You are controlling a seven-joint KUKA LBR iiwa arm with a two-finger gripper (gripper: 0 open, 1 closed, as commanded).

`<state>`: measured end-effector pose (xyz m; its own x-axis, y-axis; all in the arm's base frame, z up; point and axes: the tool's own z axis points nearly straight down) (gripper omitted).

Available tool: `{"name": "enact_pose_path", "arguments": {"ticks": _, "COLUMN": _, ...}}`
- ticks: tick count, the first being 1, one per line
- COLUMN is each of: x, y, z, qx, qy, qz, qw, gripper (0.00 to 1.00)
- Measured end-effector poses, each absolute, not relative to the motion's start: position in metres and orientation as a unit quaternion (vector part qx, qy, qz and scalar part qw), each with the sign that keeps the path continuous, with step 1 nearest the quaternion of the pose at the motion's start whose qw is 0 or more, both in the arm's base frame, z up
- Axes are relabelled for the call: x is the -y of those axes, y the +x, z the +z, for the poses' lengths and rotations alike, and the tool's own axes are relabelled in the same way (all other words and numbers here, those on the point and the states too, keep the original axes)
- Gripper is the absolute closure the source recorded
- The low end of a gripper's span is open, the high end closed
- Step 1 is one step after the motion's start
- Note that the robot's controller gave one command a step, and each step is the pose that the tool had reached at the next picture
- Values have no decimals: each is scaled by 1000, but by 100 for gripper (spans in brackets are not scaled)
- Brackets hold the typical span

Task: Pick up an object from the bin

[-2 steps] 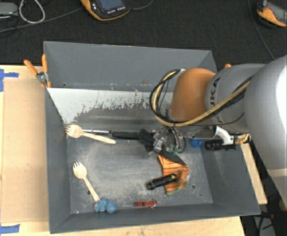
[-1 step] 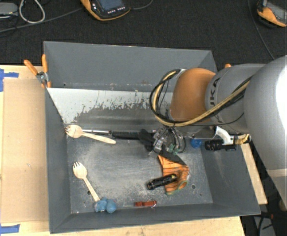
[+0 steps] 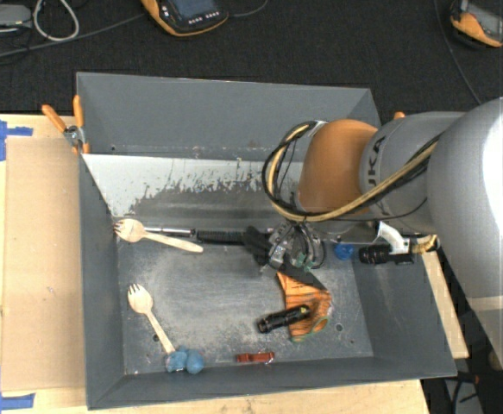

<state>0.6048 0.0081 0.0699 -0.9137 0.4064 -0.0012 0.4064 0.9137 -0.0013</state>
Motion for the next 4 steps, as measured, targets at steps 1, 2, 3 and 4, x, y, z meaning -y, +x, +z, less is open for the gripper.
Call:
{"name": "enact_pose_path", "arguments": {"ticks": 1, "x": -8, "y": 605, "z": 70, "qx": -978, "qy": 208, "qz": -1, "qw": 0, "gripper": 100}}
{"name": "enact_pose_path", "arguments": {"ticks": 2, "x": -8, "y": 605, "z": 70, "qx": -978, "qy": 208, "qz": -1, "qw": 0, "gripper": 100}}
{"name": "enact_pose_path", "arguments": {"ticks": 3, "x": -8, "y": 605, "z": 70, "qx": -978, "qy": 209, "qz": -1, "qw": 0, "gripper": 100}}
{"name": "enact_pose_path", "arguments": {"ticks": 4, "x": -8, "y": 605, "z": 70, "qx": -978, "qy": 209, "qz": -1, "qw": 0, "gripper": 100}}
